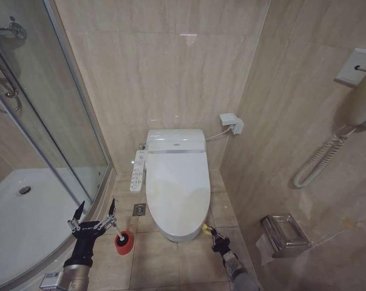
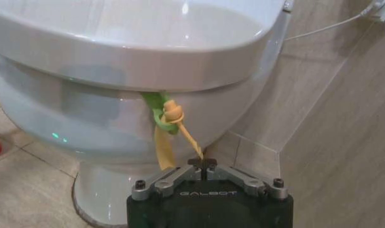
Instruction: Open the toilet lid, clean the toilet bowl with a toilet brush, close the toilet lid, and flush.
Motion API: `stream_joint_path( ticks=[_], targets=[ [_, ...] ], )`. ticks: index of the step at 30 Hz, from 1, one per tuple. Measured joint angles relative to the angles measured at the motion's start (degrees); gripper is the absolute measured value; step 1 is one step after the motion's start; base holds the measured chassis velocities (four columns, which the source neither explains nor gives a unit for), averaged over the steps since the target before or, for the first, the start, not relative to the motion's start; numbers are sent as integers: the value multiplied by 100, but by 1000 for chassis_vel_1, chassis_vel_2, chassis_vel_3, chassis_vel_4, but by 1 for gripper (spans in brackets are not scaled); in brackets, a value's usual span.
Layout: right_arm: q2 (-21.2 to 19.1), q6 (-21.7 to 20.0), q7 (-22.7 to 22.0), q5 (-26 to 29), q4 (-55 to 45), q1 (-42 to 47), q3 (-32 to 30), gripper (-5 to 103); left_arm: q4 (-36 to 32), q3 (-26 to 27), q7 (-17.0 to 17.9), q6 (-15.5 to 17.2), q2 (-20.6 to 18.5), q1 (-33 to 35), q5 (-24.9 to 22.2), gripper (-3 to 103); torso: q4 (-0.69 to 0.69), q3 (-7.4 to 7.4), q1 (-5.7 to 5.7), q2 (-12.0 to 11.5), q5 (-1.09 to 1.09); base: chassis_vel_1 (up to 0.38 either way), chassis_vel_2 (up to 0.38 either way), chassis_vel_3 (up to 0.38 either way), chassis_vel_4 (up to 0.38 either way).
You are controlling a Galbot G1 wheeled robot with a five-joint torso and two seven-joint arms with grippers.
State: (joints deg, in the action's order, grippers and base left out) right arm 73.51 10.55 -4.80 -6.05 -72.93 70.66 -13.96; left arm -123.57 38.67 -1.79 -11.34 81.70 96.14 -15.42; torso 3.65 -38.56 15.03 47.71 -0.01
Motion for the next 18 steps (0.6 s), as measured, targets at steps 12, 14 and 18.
stream_joint_path(
  ticks=[12,14,18],
  targets=[
    [104,94,-114,444,-604,143,-456,1,0,0,0,0,0,0,0,100,-2,0,0,0,2,0,0,0,0],
    [92,94,-130,538,-759,177,-554,1,0,0,0,0,0,0,0,100,-2,0,0,0,3,0,0,0,0],
    [36,69,-150,734,-1169,251,-778,1,0,0,0,0,0,0,0,100,-4,-1,0,0,5,0,0,0,0]
  ],
)
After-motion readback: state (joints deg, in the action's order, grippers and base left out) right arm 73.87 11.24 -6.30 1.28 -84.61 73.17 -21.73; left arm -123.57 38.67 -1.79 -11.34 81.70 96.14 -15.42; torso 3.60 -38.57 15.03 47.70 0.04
